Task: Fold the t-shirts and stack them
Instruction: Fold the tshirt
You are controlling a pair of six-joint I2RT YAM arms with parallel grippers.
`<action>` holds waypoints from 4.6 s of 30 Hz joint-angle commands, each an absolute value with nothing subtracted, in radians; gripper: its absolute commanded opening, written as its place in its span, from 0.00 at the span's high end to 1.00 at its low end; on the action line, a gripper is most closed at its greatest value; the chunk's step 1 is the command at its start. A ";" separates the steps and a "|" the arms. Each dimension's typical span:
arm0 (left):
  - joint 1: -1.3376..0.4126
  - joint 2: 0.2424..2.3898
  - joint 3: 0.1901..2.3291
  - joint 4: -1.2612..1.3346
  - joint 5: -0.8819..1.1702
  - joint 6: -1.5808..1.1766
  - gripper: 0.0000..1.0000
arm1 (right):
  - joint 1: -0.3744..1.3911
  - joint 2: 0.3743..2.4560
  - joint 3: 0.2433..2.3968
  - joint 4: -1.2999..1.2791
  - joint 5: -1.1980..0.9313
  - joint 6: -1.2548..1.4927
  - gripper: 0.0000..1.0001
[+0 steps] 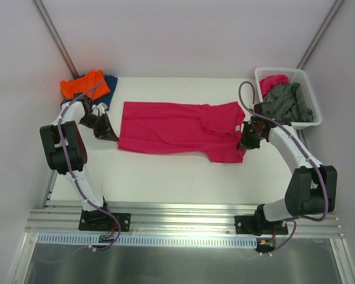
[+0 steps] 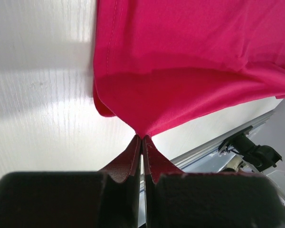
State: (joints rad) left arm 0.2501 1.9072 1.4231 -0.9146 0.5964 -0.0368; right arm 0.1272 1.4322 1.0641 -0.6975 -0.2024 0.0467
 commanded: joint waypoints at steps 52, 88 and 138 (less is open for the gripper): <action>0.196 1.763 1.362 -1.002 0.706 0.060 1.00 | 0.121 1.318 0.968 -0.727 -0.262 0.045 0.82; 0.204 1.842 1.388 -0.994 0.769 0.048 1.00 | 0.422 1.667 1.114 -0.700 -0.308 0.040 0.60; 0.236 1.847 1.374 -0.982 0.804 0.035 1.00 | 0.465 1.836 1.184 -0.678 -0.253 0.015 0.81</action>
State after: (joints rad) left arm 0.2245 1.8587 1.3792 -0.9741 0.7769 0.0368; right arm 0.4606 1.8301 1.1522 -0.6727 -0.2604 0.0250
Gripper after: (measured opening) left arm 0.008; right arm 0.208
